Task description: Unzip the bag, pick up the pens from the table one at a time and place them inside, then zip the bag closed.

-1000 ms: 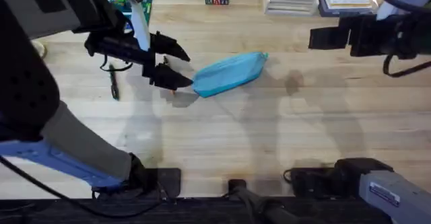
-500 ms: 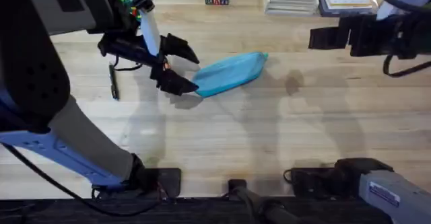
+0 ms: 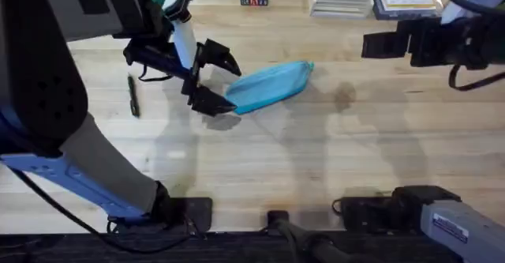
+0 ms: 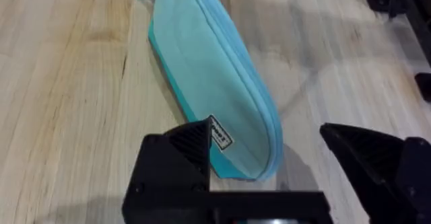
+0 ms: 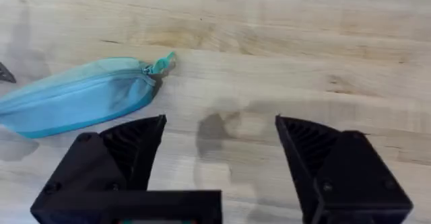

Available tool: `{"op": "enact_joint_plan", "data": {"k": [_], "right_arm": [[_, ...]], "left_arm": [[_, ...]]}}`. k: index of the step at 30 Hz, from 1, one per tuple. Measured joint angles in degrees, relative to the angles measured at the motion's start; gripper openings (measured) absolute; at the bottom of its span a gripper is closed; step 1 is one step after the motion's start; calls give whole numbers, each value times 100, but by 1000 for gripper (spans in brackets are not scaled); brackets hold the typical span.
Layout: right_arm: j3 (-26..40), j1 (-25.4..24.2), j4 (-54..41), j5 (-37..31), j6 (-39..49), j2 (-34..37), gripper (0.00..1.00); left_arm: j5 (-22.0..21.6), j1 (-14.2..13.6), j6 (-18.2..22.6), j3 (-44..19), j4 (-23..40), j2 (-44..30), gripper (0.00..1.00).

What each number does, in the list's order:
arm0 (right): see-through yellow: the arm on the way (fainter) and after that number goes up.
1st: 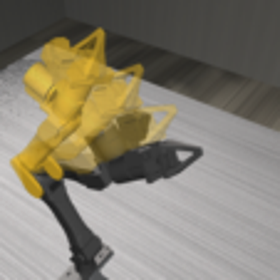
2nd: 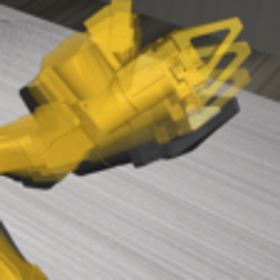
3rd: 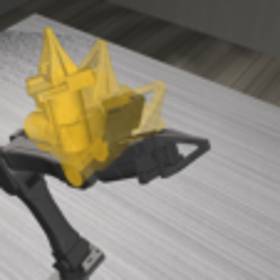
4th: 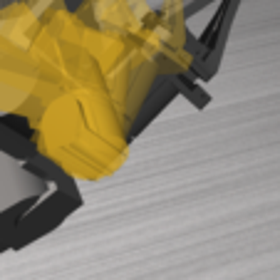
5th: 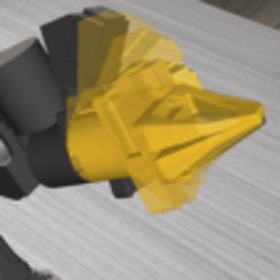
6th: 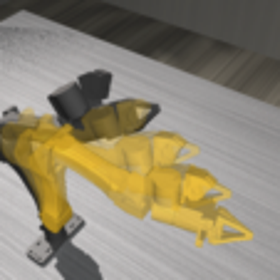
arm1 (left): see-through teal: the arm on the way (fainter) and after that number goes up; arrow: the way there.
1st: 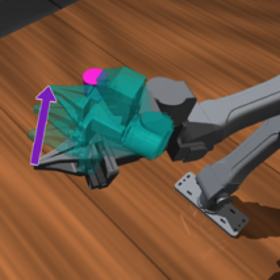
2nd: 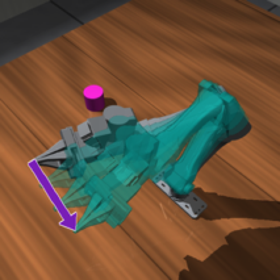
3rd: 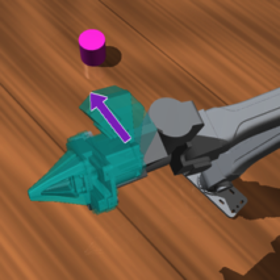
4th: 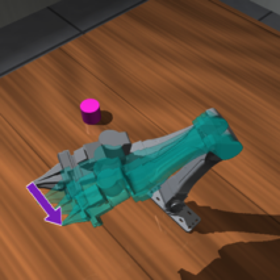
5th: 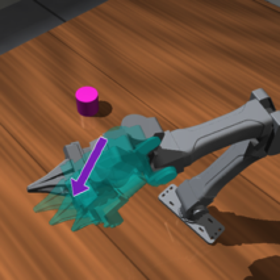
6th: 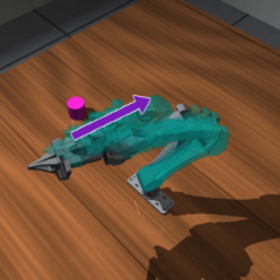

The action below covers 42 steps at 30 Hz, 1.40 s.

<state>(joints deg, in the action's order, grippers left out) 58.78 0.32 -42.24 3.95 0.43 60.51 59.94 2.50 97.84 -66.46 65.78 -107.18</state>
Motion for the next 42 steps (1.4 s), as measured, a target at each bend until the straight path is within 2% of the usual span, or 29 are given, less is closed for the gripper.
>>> {"op": "enact_joint_plan", "data": {"k": [11, 12, 13, 17, 18, 19, 42], "right_arm": [[0, 0, -2, 0, -2, 1, 996], [0, 0, -1, 0, -1, 0, 997], [0, 0, 0, 0, -2, 0, 996], [0, 0, -2, 0, -2, 0, 997], [0, 0, -2, 0, -2, 1, 997], [0, 0, -2, 0, -1, 0, 997], [0, 0, -4, 0, -8, 2, 996]], "left_arm": [[-20, 0, 35, 0, -2, -2, 994], [-17, 0, 17, 0, -4, -1, 932], [-20, 0, 33, 0, -6, 0, 793], [-17, 0, 35, -4, -22, -2, 151], [-20, 4, 56, -4, -30, -1, 77], [-20, 4, 58, -4, -27, -1, 52], [-20, 4, 59, -4, -26, -2, 45]]}}
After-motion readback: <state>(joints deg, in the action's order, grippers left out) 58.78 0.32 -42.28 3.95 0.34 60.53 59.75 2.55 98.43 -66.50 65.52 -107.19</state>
